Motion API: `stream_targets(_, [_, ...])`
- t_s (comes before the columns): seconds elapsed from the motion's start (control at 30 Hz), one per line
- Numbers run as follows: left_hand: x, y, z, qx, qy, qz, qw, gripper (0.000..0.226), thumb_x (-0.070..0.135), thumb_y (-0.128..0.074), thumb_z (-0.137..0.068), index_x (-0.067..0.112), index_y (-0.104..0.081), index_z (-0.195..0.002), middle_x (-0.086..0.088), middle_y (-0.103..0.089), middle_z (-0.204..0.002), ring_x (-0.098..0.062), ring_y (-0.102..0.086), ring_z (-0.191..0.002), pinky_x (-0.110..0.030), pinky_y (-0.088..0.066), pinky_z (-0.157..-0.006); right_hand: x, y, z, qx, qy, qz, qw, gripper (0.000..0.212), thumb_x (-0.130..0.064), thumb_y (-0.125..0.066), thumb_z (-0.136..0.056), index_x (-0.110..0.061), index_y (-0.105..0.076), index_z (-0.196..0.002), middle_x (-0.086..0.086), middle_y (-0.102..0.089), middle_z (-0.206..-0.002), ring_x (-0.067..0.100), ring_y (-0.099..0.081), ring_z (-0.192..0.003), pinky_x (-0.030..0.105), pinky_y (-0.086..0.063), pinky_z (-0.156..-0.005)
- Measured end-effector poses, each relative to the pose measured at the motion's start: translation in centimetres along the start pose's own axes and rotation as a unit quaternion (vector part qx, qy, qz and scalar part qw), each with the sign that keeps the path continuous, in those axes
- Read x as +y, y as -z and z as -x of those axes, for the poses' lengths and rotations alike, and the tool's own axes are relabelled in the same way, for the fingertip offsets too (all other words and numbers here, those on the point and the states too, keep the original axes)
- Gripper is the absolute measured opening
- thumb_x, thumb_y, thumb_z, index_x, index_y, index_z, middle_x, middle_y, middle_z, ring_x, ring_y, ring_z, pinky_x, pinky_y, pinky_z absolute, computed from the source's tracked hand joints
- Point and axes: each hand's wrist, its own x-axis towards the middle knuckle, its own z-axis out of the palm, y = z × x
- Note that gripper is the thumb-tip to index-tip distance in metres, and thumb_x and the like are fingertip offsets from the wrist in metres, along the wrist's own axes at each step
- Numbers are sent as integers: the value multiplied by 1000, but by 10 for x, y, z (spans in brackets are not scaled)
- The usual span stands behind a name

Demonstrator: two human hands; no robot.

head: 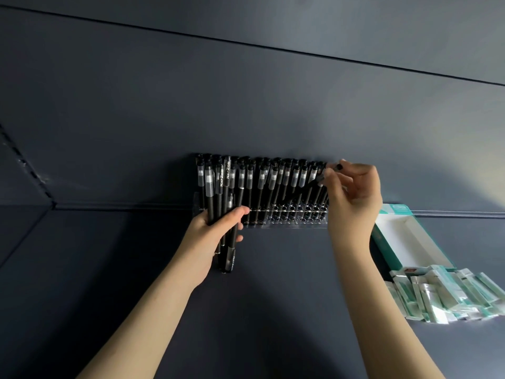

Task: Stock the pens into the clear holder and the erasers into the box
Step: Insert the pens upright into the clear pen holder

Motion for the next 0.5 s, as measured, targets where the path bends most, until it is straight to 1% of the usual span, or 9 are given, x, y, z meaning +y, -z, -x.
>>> stream_targets(0.03, [0,0,0,2,4,-1,1000,31,41,-70,-70,21,-78,-92,8,-69,-85,-9,-65,-83,-26,-51,-79,1,-3,1,-12,6,12,1000,27,-2,-66,-90,-28,-56,-90,-5,-71,-91,19,-70,-90,26,-53,-81])
stream_targets(0.1, [1,-1,1,-3,6,7,1000,35,40,-69,-71,20,-76,-99,14,-74,-95,2,-67,-92,-26,-45,-90,0,-7,2,-34,25,35,999,29,-2,-66,-90,-30,-57,-90,-5,-71,-92,12,-69,-89,21,-51,-80])
stream_targets(0.17, [2,-3,1,-9,2,24,1000,37,37,-69,-72,17,-74,-104,15,-74,-102,9,-64,-96,-26,-43,-94,-1,-10,2,-54,38,55,996,29,-3,-67,-90,-30,-57,-91,-7,-71,-93,8,-69,-89,18,-50,-79])
stream_targets(0.23, [4,-5,2,0,1,43,999,44,38,-71,-67,15,-73,-105,15,-74,-99,10,-65,-92,-25,-43,-91,0,-12,3,-74,41,78,993,29,-5,-68,-89,-32,-57,-90,-8,-71,-93,6,-68,-87,18,-50,-79])
stream_targets(0.3, [6,-6,2,16,4,60,998,52,40,-74,-62,14,-72,-107,14,-74,-95,9,-66,-85,-25,-44,-86,3,-15,2,-98,45,109,988,31,-7,-70,-89,-35,-56,-88,-17,-69,-91,1,-66,-80,17,-50,-77])
stream_targets(0.37, [7,-5,2,31,1,67,997,58,42,-74,-62,10,-71,-110,9,-68,-86,0,-64,-71,-24,-44,-78,8,-18,2,-126,48,146,980,25,-9,-71,-88,-31,-58,-88,-24,-66,-89,-4,-64,-75,14,-49,-73])
stream_targets(0.43, [7,-2,1,40,-15,76,996,58,40,-75,-62,6,-70,-109,4,-63,-79,-6,-56,-65,-23,-45,-69,14,-20,3,-157,53,176,970,13,-11,-71,-89,-19,-63,-95,-21,-66,-93,-4,-64,-76,13,-48,-72])
stream_targets(0.5, [6,0,0,40,-25,92,995,48,34,-74,-66,6,-71,-105,3,-67,-80,-7,-56,-66,-20,-47,-63,19,-20,4,-172,67,191,964,12,-10,-69,-90,-11,-66,-102,-10,-67,-97,-6,-63,-79,11,-48,-73])
